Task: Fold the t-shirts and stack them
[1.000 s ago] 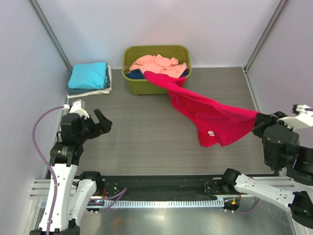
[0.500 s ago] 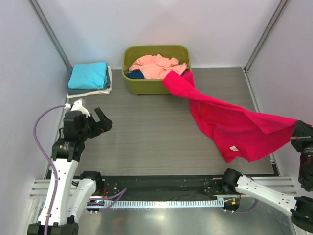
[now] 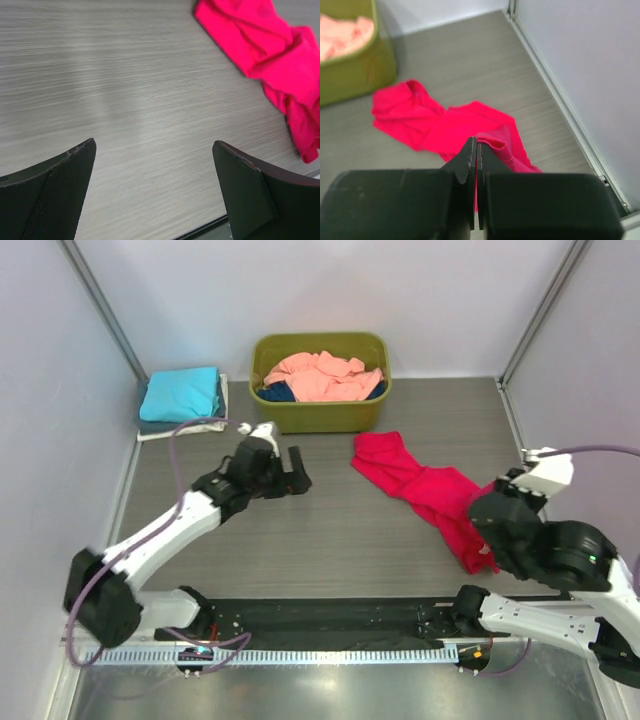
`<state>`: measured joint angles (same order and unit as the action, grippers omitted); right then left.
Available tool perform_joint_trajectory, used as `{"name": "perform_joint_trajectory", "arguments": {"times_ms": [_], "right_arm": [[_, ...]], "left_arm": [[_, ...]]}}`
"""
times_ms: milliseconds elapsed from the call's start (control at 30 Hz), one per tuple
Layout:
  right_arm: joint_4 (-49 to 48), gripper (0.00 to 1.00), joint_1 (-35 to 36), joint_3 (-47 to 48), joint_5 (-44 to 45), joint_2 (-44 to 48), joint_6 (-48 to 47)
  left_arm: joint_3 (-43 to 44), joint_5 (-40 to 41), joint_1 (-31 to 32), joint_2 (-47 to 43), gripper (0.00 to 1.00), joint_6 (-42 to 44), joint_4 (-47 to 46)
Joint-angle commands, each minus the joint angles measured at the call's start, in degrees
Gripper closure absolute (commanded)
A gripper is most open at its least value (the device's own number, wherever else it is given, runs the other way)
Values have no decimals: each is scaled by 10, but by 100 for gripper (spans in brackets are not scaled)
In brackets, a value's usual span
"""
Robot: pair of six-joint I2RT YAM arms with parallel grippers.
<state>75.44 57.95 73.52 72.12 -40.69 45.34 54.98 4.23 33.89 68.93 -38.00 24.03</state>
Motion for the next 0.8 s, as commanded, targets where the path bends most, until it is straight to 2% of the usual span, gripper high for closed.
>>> {"name": "perform_joint_trajectory", "arguments": {"times_ms": [0, 33, 67, 100, 200, 333, 500, 667, 767], "right_arm": [[-23, 99, 2, -35, -49, -17, 7], [-30, 99, 2, -54, -58, -17, 12], [-58, 99, 2, -80, -78, -14, 10], [-58, 99, 2, -87, -79, -14, 10], [-76, 99, 2, -110, -101, -11, 8], [-92, 99, 2, -117, -119, -3, 4], [-96, 99, 2, -119, -120, -3, 0], [-120, 99, 2, -134, -132, 10, -13], [-132, 99, 2, -145, -133, 18, -18]], "left_arm": [[5, -19, 41, 80, 0, -32, -155], [13, -24, 48, 137, 0, -30, -192], [78, -37, 63, 226, 0, -22, -217], [79, -37, 63, 252, 0, -22, -221], [151, -61, 63, 328, 1, -39, -236], [226, -77, 66, 444, 8, -57, -238], [275, -62, 68, 513, 12, -88, -238], [323, -59, 72, 573, 20, -106, -238], [347, -52, 76, 592, 31, -112, -236]]}}
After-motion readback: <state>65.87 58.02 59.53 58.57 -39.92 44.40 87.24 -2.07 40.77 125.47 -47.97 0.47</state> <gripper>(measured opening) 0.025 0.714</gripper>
